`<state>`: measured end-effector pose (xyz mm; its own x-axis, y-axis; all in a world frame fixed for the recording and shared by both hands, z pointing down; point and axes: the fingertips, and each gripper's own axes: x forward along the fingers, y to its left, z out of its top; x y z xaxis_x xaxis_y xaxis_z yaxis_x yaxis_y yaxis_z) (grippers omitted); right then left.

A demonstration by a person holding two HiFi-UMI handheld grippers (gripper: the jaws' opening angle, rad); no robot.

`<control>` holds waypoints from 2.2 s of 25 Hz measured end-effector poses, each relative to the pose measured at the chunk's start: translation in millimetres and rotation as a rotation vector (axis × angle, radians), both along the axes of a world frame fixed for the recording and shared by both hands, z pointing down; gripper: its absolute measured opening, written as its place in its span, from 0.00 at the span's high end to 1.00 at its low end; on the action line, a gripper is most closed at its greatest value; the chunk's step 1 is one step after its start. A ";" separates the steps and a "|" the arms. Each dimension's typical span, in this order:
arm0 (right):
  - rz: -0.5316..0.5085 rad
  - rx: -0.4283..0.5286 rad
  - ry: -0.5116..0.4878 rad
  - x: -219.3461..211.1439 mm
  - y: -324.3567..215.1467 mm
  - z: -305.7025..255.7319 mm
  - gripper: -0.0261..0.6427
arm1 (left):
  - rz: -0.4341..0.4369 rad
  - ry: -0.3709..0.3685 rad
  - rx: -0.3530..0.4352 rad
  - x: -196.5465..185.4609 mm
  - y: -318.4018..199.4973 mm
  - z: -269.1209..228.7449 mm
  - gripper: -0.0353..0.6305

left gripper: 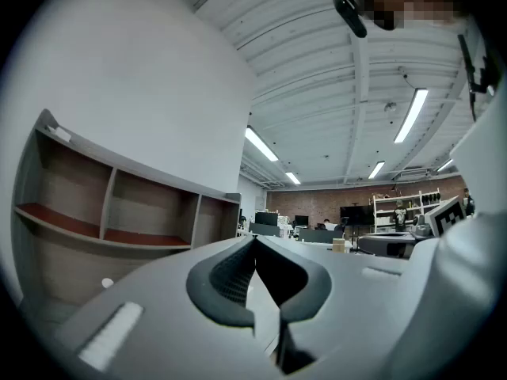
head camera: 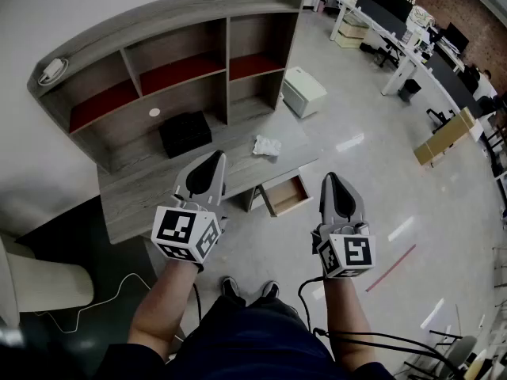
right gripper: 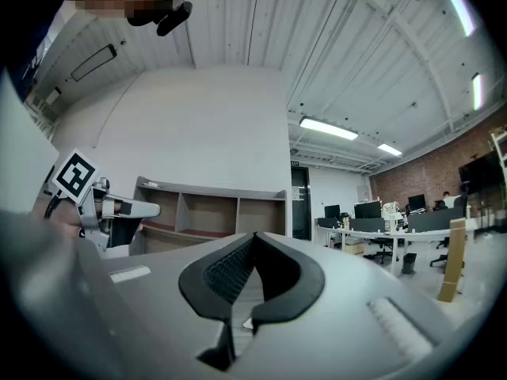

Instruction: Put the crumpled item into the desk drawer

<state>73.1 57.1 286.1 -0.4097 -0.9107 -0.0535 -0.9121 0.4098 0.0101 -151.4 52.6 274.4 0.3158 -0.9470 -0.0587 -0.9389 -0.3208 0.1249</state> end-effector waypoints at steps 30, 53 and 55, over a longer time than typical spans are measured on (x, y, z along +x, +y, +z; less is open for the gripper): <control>-0.150 -0.017 -0.086 89.5 -31.9 19.2 0.95 | -0.094 -0.047 0.029 101.9 6.8 2.3 0.94; 0.046 -0.201 0.010 18.5 -183.1 85.8 0.95 | 0.112 -0.002 -0.088 29.7 -179.4 72.0 0.94; 0.071 -0.227 0.008 20.2 -189.3 94.9 0.95 | 0.129 0.001 -0.105 29.7 -187.9 82.1 0.94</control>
<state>93.3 -132.2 381.1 -0.3442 -0.9253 0.1591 -0.9389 0.3375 -0.0678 -121.6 -135.3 356.5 0.4356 -0.8993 0.0382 -0.8904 -0.4243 0.1647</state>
